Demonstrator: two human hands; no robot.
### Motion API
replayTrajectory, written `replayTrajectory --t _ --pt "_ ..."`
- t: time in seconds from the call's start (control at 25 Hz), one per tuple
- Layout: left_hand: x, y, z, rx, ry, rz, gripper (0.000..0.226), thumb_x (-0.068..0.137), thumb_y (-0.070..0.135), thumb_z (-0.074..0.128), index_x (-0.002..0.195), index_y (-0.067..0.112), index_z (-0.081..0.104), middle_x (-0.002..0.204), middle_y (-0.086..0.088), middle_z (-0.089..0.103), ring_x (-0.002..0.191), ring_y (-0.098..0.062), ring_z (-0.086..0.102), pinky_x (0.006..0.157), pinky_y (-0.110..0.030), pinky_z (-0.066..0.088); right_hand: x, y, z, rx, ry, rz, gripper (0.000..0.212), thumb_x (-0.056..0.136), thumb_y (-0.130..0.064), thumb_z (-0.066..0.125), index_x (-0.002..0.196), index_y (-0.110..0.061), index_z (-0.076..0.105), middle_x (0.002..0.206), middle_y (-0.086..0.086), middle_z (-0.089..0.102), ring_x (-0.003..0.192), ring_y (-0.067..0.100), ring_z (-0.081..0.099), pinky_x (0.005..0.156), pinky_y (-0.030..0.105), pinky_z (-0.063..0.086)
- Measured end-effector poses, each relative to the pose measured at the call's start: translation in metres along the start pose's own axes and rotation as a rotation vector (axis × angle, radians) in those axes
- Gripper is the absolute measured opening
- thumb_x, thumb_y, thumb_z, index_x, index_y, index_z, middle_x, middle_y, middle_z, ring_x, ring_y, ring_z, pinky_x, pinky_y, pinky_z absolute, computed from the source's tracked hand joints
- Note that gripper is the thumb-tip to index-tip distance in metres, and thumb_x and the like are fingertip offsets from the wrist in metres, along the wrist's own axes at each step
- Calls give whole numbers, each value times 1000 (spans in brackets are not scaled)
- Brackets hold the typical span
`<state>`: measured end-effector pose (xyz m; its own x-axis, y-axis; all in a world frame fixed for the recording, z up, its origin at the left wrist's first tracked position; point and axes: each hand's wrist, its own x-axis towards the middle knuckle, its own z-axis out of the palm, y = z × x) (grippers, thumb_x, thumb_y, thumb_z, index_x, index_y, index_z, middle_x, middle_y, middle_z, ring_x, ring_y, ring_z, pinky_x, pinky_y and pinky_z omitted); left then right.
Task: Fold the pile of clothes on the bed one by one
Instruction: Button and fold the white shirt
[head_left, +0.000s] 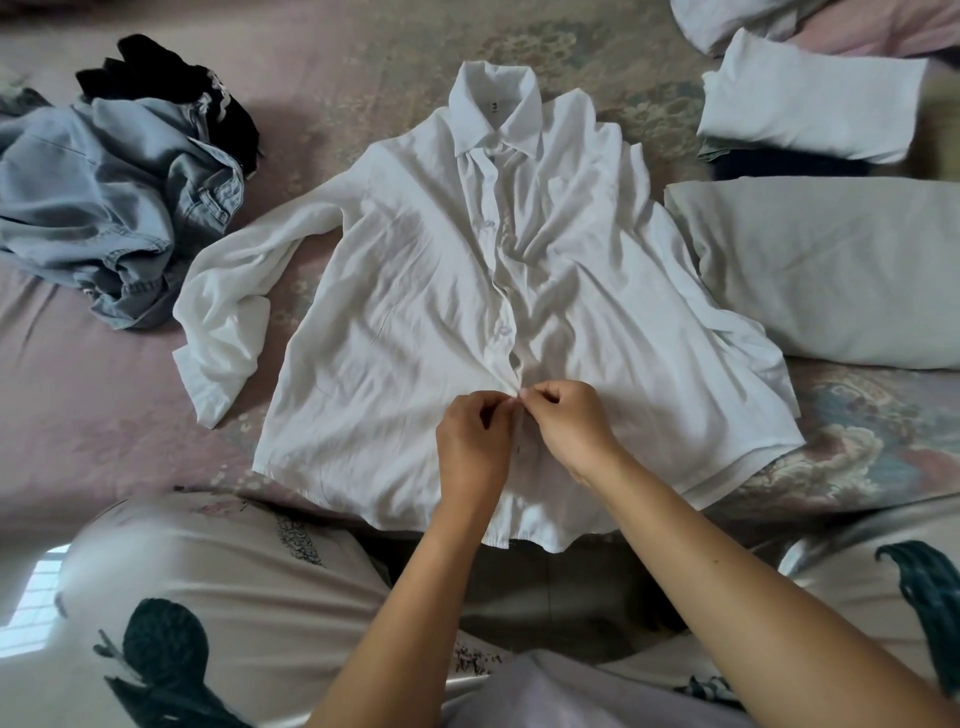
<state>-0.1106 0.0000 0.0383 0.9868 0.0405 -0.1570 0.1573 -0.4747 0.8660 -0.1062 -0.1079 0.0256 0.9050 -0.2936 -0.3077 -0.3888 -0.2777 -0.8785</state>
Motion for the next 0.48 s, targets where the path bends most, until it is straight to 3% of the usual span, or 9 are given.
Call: replayTrajectory --t 0.08,0.16,0.28,0.36,0.48 --pt "1 4 -3 -1 -37 -13 19 92 17 57 76 13 66 69 5 63 63 0 55 57 -5 38 -1 -2 -1 -55 -10 -47 38 95 -20 53 80 15 58 68 26 53 62 18 46 59 27 36" --pt "5 6 -7 -39 -83 -90 26 92 14 56 68 7 63 56 4 58 49 -1 49 50 -10 37 -2 -5 -2 -171 -2 -132 28 96 -16 51 76 1 59 72 8 58 69 13 53 64 22 39" --pt "19 5 -13 -148 -180 -264 31 92 16 58 67 -2 63 56 -6 52 51 -13 44 53 -24 38 -1 -1 -3 -390 46 -328 14 96 -10 49 87 -5 59 99 6 56 95 20 50 79 23 37" --pt "25 8 -18 -215 -243 -336 30 91 16 62 63 3 63 54 -5 51 50 -14 43 51 -23 38 0 5 -6 -470 27 -424 11 95 -6 50 91 0 58 103 11 55 98 25 48 78 22 32" --pt "26 11 -23 -245 -249 -313 22 88 16 66 68 8 68 52 0 56 47 -9 48 49 -19 40 1 6 -10 -382 16 -415 13 95 -11 53 91 -1 60 99 4 54 95 17 49 77 16 31"
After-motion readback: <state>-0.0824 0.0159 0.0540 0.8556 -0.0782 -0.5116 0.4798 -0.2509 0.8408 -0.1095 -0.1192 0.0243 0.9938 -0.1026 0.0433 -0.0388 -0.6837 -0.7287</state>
